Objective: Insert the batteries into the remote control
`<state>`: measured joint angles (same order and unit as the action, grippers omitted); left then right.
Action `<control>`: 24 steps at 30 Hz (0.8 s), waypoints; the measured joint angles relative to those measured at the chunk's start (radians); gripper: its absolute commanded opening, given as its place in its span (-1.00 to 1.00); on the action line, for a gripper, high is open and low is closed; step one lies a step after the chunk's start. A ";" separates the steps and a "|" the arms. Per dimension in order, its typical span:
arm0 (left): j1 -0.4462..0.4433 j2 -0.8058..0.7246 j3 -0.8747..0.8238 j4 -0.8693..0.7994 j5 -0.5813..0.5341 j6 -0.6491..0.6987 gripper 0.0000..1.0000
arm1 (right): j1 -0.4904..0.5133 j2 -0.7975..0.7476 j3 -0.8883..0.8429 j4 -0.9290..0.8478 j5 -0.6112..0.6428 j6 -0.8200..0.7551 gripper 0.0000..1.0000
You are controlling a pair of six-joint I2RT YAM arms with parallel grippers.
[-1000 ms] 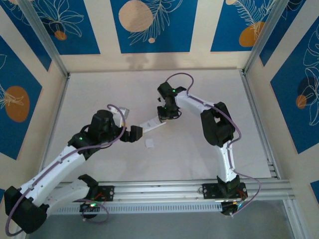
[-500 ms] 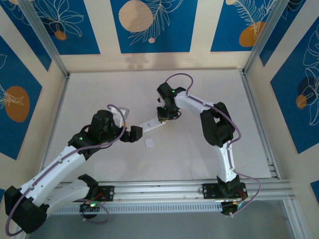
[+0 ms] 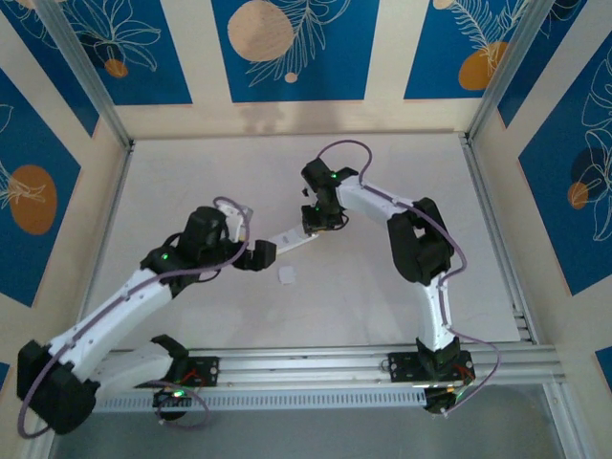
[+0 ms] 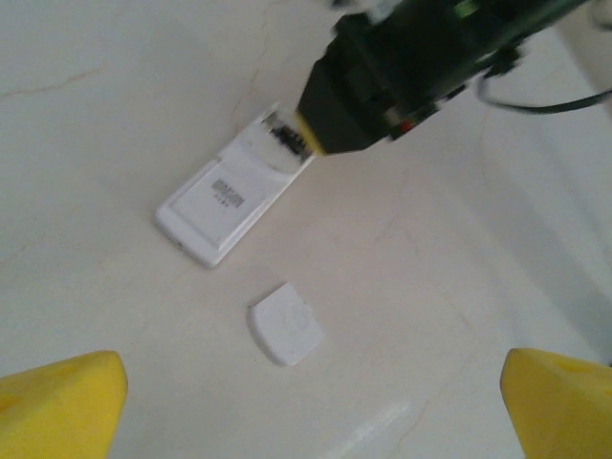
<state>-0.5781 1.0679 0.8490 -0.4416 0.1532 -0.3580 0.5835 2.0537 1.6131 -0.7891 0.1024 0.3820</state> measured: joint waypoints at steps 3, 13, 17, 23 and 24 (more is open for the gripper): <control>0.000 0.199 0.171 -0.097 -0.028 0.065 0.99 | -0.002 -0.147 -0.135 0.055 0.015 0.040 -0.45; 0.000 0.699 0.458 -0.176 -0.061 0.408 1.00 | -0.056 -0.472 -0.513 0.302 -0.012 0.211 -0.41; 0.003 0.838 0.523 -0.195 -0.061 0.498 0.98 | -0.061 -0.447 -0.538 0.357 -0.060 0.242 -0.44; 0.009 0.919 0.537 -0.196 -0.061 0.559 0.59 | -0.060 -0.334 -0.513 0.435 -0.131 0.319 -0.46; 0.011 0.924 0.537 -0.195 -0.061 0.568 0.55 | -0.060 -0.315 -0.504 0.439 -0.134 0.330 -0.47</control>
<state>-0.5674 1.9923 1.3865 -0.6369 0.0925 0.2104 0.5232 1.7386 1.1088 -0.3500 -0.0311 0.7120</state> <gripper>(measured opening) 0.824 0.275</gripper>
